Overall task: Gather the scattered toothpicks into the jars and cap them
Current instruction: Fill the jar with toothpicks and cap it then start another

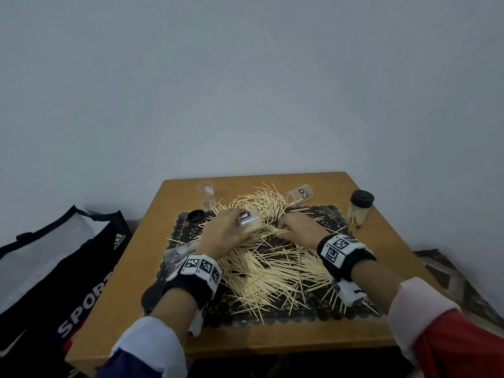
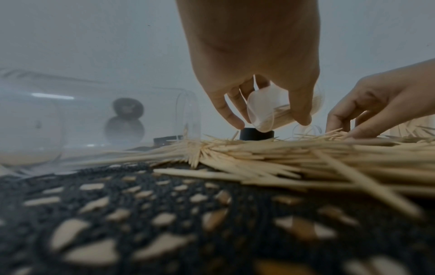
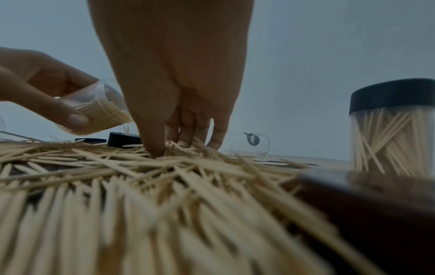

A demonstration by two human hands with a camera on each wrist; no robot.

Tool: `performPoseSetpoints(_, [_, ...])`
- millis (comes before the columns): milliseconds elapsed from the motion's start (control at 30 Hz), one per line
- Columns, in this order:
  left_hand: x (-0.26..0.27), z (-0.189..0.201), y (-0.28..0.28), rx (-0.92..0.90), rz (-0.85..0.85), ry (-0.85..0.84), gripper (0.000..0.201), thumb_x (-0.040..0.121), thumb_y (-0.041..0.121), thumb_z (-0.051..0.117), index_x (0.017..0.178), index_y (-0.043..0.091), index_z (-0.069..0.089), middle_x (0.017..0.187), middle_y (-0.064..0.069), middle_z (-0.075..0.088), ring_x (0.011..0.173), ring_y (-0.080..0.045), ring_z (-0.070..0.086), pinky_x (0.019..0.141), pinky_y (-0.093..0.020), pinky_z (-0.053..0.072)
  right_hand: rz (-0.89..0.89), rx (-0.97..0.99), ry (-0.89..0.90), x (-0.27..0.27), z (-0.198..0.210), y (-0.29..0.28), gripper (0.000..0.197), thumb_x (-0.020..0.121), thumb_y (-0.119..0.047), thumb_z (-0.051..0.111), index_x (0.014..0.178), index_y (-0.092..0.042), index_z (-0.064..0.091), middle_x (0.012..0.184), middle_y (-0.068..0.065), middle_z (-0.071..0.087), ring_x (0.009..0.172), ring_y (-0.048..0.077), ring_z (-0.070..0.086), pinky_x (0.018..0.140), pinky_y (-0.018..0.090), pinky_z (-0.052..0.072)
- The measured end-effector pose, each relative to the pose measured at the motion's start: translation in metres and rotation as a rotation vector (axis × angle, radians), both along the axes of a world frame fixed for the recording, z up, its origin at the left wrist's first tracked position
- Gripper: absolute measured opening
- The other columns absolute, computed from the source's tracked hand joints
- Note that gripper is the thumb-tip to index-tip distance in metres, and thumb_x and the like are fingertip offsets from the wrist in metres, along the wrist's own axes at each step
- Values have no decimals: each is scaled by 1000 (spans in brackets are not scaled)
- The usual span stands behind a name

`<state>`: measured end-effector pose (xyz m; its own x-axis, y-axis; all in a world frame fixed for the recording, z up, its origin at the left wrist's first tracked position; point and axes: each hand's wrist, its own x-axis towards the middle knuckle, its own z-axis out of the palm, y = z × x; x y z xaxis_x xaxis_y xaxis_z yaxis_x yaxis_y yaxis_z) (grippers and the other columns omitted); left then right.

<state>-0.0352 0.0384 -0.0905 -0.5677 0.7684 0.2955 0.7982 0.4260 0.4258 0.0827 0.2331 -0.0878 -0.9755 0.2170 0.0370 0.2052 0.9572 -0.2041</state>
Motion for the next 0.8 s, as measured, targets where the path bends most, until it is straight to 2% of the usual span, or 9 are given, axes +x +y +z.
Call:
performPoseSetpoints(133, [-1,-1,1,-3,-1,-12,67,82,49,72,135,14,50,127,-2,58,112,-17,53,93,-30,46,4,57,-25,1,1,-1,23,93,-23,59,113,-11,59,115,6,61,106,23,56,86,33,44])
performPoseSetpoints(267, [-3,-2,1,-9,-5,-10,67,82,50,71,135,15,50,126,-2,58,111,-16,53,92,-30,47,17,68,-41,0,1,-1,23,94,-19,55,114,-8,57,118,8,60,108,24,56,87,33,44])
performPoseSetpoints(533, [-5,-4,2,-30,-3,0,67,81,51,71,134,16,50,125,-2,59,108,-16,54,90,-36,51,-36,98,-16,-2,2,-1,21,92,-26,62,101,-8,68,102,9,66,96,25,62,81,35,49])
performPoseSetpoints(800, [-4,-4,2,-34,-3,-1,66,81,50,72,134,16,50,123,0,59,105,-14,54,90,-33,50,-5,135,-21,0,0,-3,19,96,-20,52,106,-6,61,108,10,63,100,27,60,83,38,49])
